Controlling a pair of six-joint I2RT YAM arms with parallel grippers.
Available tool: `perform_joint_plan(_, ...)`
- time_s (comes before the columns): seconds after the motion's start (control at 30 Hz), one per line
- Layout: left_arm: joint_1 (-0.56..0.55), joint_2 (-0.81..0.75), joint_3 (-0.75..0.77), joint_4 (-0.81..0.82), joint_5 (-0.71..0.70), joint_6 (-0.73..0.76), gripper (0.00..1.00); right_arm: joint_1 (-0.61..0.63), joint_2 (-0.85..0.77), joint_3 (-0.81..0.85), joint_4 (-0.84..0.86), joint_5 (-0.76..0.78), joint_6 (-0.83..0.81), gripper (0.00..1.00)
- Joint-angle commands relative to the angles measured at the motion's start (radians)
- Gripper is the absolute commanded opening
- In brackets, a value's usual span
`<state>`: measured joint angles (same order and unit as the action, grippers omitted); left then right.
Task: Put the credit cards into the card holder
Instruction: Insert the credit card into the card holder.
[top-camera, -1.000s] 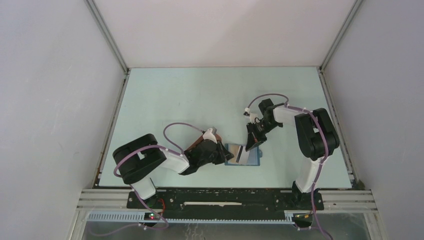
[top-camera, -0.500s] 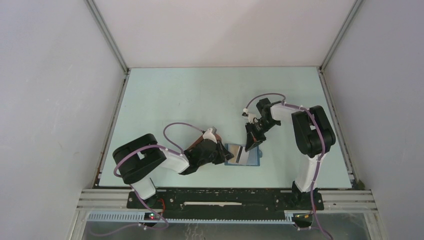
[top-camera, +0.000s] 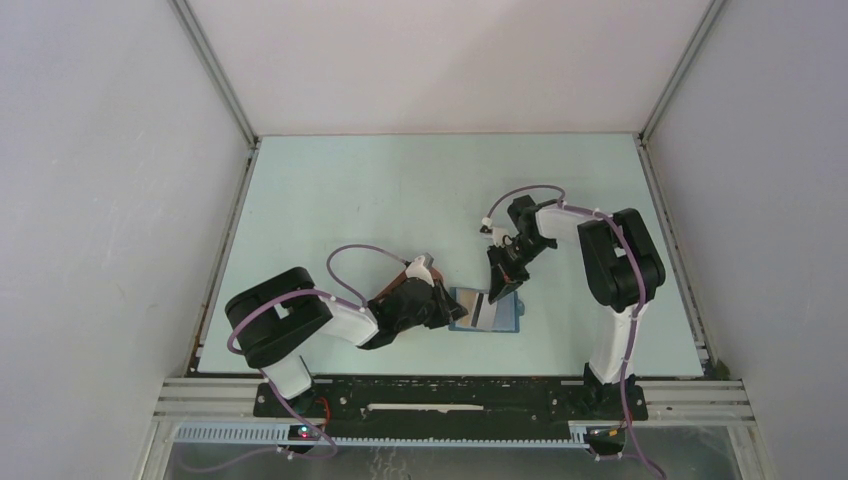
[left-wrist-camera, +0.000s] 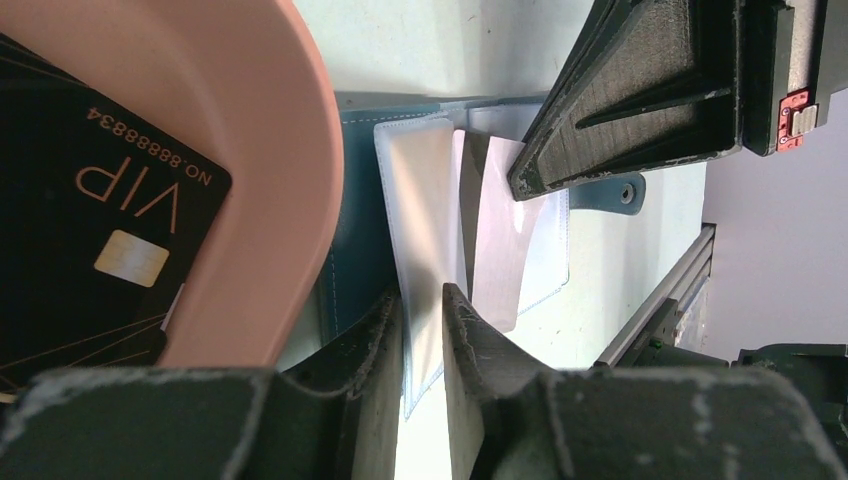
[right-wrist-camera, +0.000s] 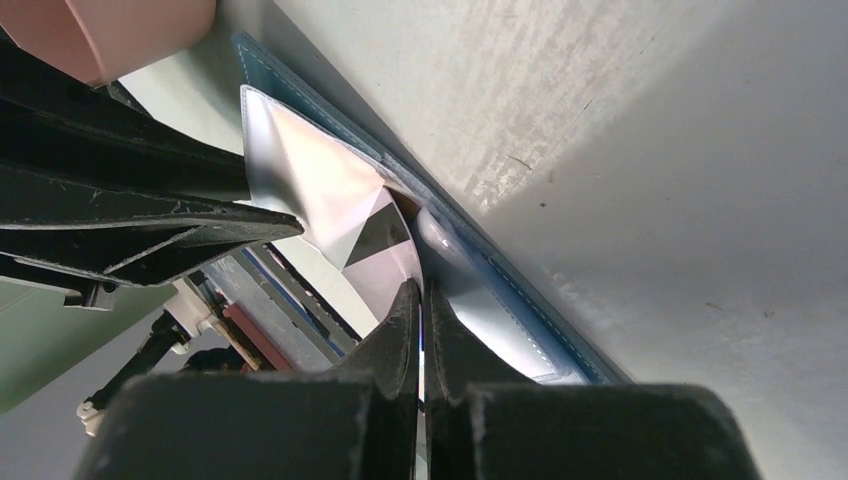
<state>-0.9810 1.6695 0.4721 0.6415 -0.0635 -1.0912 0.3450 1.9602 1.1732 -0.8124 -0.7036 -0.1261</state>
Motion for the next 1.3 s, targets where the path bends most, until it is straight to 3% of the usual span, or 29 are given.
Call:
perform_joint_plan(0.0,0.013,0.031,0.014,-0.107,-0.022,0.039,0.26,0.037,0.055,0.006,-0.006,0.049,-0.017,0.0)
perform_joint_plan(0.63,0.013,0.059,0.033,-0.103,0.004,0.044,0.27,0.068,0.089,0.046,-0.007,0.002,-0.003,0.01)
perform_joint_plan(1.27,0.013,0.064,0.045,-0.1,0.025,0.054,0.28,0.086,0.092,0.077,0.008,-0.025,-0.008,0.15)
